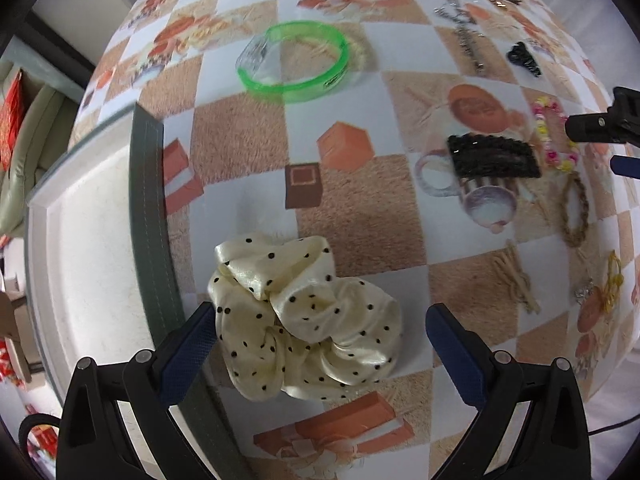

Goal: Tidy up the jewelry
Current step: 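Grasp the cream polka-dot scrunchie with the left tool while the right tool grasps the beaded bracelet, then carry the scrunchie and bracelet into the white tray while both tools open to release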

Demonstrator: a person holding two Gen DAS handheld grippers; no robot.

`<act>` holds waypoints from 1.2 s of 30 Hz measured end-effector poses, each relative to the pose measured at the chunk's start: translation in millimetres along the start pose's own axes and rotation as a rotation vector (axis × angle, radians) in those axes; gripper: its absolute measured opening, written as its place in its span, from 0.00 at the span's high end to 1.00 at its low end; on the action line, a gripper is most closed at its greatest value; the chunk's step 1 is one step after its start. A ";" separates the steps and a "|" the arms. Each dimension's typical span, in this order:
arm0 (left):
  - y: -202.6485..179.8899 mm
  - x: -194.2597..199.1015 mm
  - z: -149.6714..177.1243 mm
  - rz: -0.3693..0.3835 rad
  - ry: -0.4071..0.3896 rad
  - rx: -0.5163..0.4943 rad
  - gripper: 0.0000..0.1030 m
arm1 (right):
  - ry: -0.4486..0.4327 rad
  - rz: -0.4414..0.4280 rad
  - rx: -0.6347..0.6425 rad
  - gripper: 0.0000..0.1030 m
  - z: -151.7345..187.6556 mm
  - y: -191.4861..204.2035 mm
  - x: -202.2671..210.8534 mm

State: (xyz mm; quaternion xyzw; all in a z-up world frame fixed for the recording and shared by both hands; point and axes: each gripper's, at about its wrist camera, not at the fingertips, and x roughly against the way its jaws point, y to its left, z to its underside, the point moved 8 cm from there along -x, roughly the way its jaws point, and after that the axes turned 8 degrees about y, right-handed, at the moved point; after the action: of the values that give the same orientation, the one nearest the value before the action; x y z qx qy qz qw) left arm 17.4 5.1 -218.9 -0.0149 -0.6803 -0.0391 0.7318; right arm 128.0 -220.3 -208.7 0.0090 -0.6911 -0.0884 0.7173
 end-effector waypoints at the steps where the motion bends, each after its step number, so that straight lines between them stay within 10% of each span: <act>1: 0.4 -3.1 -0.7 0.009 0.006 0.007 0.04 | -0.002 0.006 -0.014 0.02 -2.9 -2.7 -2.2; 10: -11.9 -1.2 0.2 0.052 -0.023 0.001 0.25 | -0.030 0.090 0.060 0.36 -9.3 1.7 -11.3; 14: -25.7 7.2 3.4 0.063 -0.032 -0.046 0.68 | -0.042 0.082 0.114 0.89 -11.5 19.5 -8.8; 36: 22.4 96.8 10.0 0.237 -0.200 0.080 0.78 | -0.135 -0.094 0.136 0.91 14.3 44.2 76.6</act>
State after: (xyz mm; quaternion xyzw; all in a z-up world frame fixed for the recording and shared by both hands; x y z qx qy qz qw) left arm 16.1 24.6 -121.0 -0.0697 -0.7444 0.0763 0.6597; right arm 121.1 -185.9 -126.2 0.0840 -0.7410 -0.0751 0.6620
